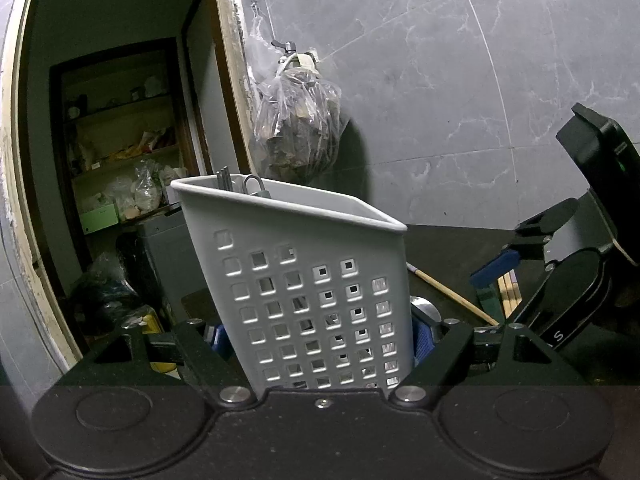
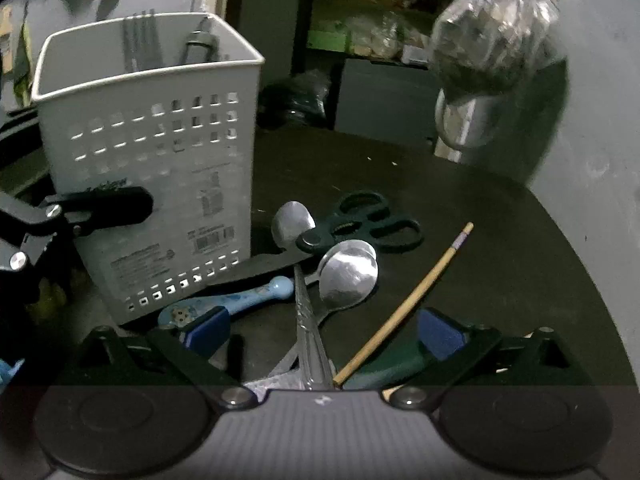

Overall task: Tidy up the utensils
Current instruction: 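Move the open right tool over the pile toward the metal utensils, then close the right tool on a metal utensil handle in the pile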

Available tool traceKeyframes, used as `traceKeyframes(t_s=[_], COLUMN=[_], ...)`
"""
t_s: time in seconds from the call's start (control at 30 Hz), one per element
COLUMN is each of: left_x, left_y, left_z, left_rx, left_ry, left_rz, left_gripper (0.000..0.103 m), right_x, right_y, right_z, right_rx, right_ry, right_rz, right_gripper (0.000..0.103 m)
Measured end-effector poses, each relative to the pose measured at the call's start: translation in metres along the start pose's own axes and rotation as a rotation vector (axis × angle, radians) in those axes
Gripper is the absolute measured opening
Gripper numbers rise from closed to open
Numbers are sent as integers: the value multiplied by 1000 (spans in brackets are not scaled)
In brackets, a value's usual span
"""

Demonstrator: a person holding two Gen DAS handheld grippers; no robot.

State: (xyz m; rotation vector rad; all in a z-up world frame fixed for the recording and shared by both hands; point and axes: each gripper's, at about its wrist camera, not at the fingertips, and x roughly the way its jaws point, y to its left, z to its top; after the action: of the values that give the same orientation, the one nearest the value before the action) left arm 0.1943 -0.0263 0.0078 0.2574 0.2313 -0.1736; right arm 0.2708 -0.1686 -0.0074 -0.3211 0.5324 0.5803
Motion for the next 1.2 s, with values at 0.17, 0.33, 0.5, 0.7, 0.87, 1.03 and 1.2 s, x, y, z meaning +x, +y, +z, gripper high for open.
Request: traceKeyframes(t_s=[0.17,0.33,0.5,0.7,0.87,1.03,1.2], left_x=[0,0,0,0,0,0,0], left_y=[0,0,0,0,0,0,-1], left_z=[0,0,0,0,0,0,-1], left_rx=[0,0,0,1,0,0,1], left_ry=[0,0,1,1,0,-1,-3], left_rz=[0,0,0,0,-1,-1,-2], left_gripper=[82,82,82,82,82,82,82], right_x=[4,7,7,2,-12,-35,-53], right_y=[1,-3,-12,-21,-24,-26,-20], right_z=[4,4,3,-2,-9,-18,-28], right_rx=[-24,-16,35,130,166,184,179], right_ry=[0,25,44,51,68,88,133], right_rz=[36,51,78,90,87,87,93], right_gripper=[76,42,20,15,15,15,15])
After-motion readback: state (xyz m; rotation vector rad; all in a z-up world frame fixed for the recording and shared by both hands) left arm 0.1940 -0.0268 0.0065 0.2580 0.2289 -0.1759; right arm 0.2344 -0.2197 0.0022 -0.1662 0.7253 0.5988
